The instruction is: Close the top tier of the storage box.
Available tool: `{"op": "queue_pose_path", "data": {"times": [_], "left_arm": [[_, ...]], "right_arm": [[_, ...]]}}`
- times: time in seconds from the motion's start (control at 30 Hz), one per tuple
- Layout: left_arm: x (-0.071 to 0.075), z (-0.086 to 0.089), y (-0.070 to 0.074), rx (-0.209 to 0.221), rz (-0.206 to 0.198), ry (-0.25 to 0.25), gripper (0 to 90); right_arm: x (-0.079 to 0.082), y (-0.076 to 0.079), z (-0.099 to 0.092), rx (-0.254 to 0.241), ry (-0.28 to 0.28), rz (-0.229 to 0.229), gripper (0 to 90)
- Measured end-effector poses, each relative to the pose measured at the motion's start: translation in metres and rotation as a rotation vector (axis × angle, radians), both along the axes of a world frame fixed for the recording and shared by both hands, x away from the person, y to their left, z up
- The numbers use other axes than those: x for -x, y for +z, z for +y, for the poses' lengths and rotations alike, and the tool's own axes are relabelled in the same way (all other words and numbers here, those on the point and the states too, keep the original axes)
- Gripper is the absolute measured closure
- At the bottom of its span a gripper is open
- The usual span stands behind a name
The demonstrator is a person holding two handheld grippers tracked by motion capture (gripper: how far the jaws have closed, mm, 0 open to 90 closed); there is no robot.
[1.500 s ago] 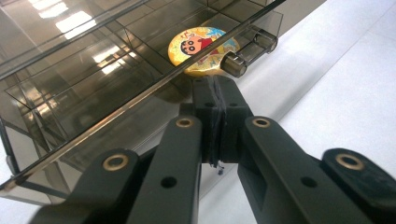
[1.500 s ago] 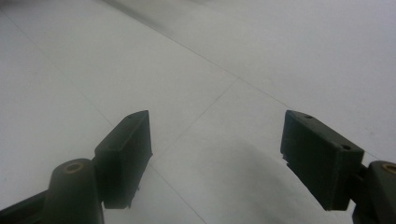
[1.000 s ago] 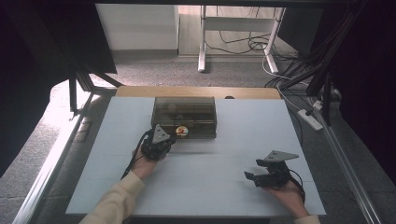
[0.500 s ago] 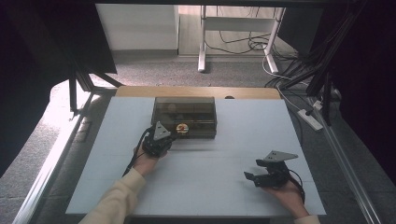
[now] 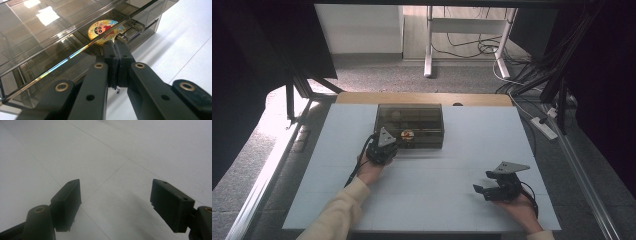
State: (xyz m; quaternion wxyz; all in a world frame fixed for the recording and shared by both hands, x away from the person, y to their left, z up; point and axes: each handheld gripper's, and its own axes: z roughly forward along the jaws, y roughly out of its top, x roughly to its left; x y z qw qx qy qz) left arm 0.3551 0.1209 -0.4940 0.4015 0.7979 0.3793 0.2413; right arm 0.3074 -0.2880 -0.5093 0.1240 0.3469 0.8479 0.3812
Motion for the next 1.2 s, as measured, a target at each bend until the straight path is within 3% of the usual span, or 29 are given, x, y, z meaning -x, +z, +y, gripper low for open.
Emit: {"op": "queue_pose_path", "data": {"times": [0.73,1.2], "left_arm": [[-0.015,0.000,-0.002,0.010,-0.008,0.029,87.8],[-0.017,-0.001,-0.003,0.004,-0.012,0.015,88.5]], "right_arm": [[0.000,-0.001,0.001,0.012,0.003,0.004,24.6],[0.000,-0.002,0.001,0.023,0.005,0.008,24.6]]}}
